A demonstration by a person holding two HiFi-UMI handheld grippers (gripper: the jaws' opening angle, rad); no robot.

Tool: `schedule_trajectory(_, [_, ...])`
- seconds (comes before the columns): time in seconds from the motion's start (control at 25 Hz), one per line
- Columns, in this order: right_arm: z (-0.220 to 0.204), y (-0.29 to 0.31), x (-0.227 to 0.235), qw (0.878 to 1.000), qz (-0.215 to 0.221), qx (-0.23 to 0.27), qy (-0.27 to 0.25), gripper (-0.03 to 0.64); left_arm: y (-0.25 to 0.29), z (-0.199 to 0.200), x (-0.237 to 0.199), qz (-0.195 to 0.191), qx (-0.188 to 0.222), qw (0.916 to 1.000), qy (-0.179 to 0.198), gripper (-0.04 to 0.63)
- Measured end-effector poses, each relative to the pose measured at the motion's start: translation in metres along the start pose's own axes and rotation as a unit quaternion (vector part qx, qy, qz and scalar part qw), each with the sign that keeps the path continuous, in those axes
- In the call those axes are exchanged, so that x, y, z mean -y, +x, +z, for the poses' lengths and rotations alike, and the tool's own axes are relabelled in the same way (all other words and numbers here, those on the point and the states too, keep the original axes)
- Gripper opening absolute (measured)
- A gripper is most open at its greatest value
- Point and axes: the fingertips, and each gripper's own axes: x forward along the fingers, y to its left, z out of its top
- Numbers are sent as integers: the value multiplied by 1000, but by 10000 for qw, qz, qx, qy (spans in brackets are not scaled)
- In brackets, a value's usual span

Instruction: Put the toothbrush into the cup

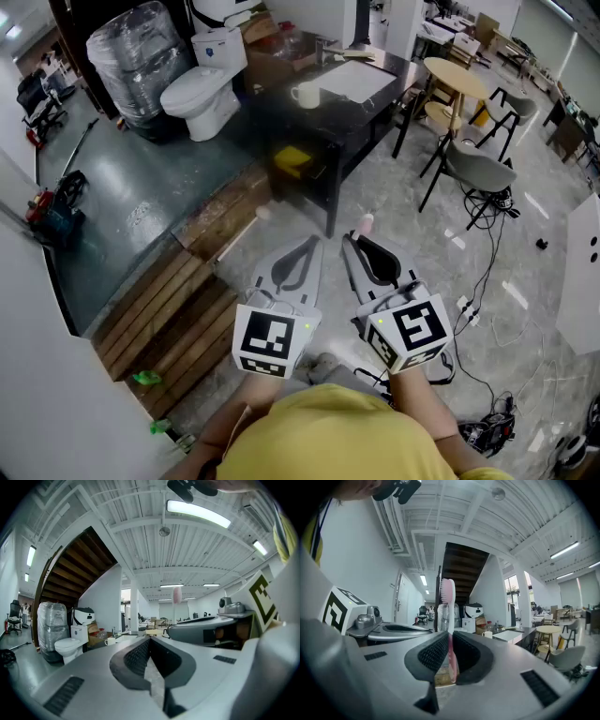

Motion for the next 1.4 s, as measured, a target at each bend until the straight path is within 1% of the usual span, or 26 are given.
schedule_trajectory(0.52, [-2,2,9,10000,85,-20,33,44,9,-1,4,30,-53,10000,25,9])
schedule_trajectory(1.08, [-5,-8,33,9995,283,95,116,44,26,-3,24,153,-92,9998,13,9])
schedule_trajectory(1.4, [-14,4,42,9992,370,27,171,44,39,-10,15,254,-144,9996,-35,9])
